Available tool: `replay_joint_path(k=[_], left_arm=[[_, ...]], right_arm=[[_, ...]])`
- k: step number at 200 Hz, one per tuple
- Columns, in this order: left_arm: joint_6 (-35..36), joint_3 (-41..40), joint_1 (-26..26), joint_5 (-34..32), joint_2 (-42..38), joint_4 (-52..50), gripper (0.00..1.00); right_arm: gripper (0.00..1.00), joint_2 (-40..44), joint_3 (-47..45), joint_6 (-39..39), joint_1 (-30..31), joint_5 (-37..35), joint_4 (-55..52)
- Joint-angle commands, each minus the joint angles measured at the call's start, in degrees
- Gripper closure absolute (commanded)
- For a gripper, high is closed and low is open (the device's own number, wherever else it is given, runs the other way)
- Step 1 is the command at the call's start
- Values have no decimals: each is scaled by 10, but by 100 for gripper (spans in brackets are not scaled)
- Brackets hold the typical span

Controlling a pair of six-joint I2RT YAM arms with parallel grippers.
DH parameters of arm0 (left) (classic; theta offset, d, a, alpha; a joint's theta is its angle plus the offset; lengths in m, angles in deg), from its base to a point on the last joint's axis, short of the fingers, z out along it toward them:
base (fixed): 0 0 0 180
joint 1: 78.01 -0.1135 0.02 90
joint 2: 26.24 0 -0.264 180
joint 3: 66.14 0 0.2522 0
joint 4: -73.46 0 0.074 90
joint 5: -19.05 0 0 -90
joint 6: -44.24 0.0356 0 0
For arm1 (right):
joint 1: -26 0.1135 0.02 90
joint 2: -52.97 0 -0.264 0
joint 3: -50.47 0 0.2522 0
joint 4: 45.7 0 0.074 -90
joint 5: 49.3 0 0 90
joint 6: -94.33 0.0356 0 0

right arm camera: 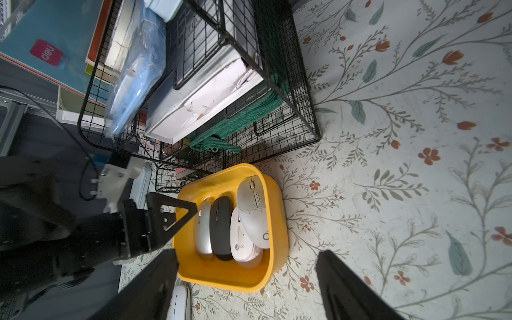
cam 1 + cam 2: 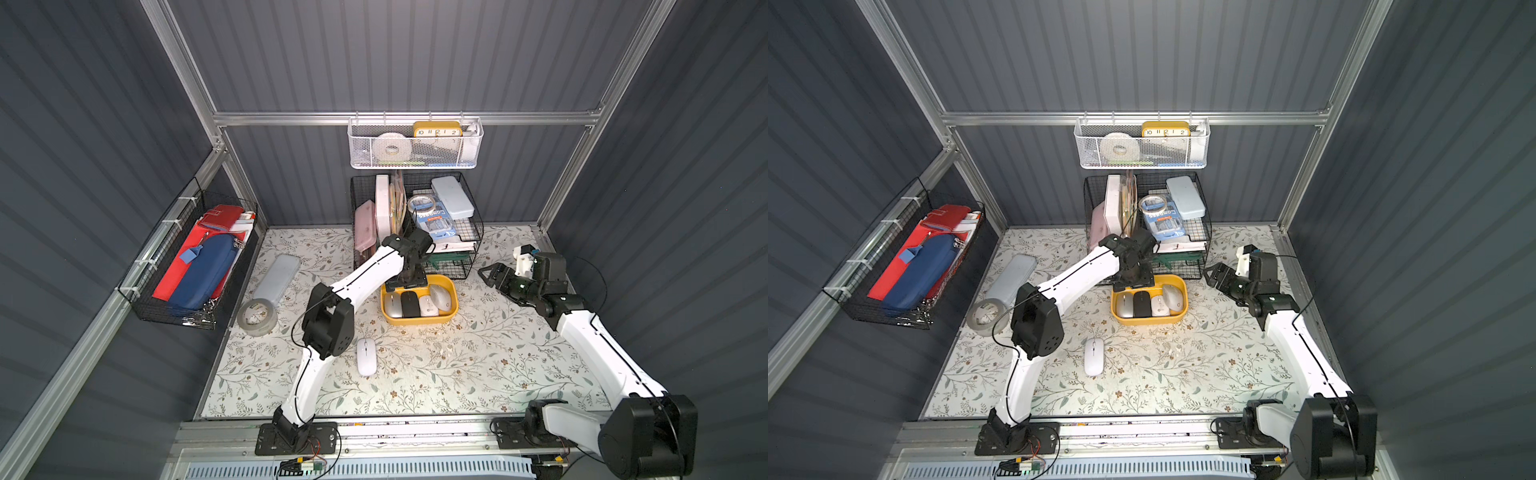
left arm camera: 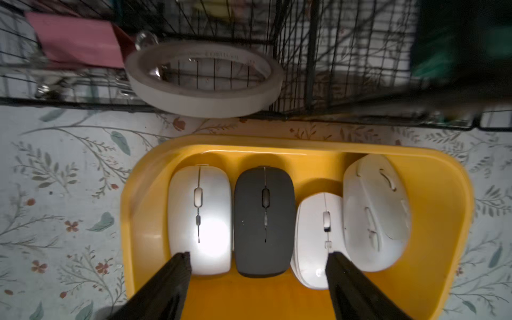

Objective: Take out the mouse from the storage box
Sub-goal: Adjust the distractor at the center of the board.

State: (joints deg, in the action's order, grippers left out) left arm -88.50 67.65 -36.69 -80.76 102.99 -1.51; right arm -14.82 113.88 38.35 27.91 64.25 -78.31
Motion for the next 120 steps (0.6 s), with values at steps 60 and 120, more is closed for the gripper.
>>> replay_joint_path(k=[60,120], left_arm=[[25,-10,13,67,33,21,22],[15,-23,24,74,70,14,19]], right_arm=[[16,15,-5,-8,2,-1,4],[16,19,-6,-8,1,-2,2]])
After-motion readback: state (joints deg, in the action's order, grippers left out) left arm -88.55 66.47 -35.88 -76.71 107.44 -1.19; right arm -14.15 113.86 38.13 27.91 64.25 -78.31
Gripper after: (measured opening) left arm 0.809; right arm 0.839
